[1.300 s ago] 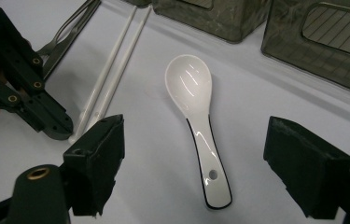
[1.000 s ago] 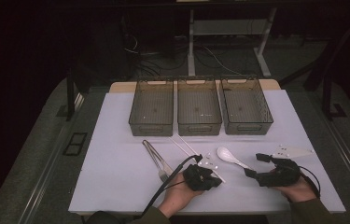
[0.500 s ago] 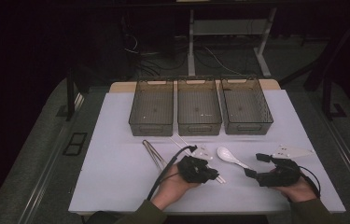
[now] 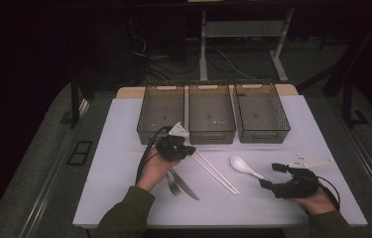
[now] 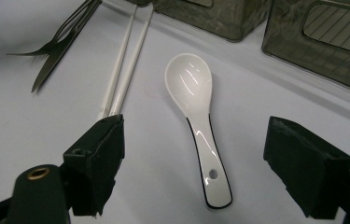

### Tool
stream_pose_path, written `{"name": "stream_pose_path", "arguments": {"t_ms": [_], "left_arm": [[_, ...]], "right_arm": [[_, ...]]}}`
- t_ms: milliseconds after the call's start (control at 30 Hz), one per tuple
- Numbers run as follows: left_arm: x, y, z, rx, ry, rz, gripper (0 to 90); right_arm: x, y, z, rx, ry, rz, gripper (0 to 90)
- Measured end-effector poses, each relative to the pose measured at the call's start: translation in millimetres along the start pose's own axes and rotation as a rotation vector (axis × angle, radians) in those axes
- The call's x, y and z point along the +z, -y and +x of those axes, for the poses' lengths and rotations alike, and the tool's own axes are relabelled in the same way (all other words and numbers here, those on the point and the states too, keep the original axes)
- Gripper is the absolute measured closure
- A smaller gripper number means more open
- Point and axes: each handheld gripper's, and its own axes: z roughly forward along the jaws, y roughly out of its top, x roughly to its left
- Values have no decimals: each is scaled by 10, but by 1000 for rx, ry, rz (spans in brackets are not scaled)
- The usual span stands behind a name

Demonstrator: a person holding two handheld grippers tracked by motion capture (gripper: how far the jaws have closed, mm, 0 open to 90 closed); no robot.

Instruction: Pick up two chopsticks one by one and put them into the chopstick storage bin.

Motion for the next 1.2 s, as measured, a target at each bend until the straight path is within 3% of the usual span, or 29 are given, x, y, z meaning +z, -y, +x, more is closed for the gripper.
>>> {"name": "stream_pose_path", "arguments": {"t_ms": [33,100,167,267,467,800,1100,1200], "left_arm": [[75,22,92,0,-32,17,885],[149,43,144,-4,-54,32,886],[180,45,157,1,-59,45,886],[280,39,175,32,-113,65,886],[343,65,218,59,-156,109,886],[206,134,262,33,-155,164,886],[20,271,270,62,-146,209,886],[-5,297,268,64,-136,197,885]], "right_arm": [[-2,-1,1,0,0,-1,203],[-5,0,-2,1,0,-1,203],[-6,1,-5,3,-2,-1,203],[-2,2,-7,2,-5,2,203],[-3,2,-3,2,-7,2,203],[-8,2,-1,2,-6,1,203],[-3,2,3,-3,-5,3,203],[1,1,3,-3,-3,5,203]]}}
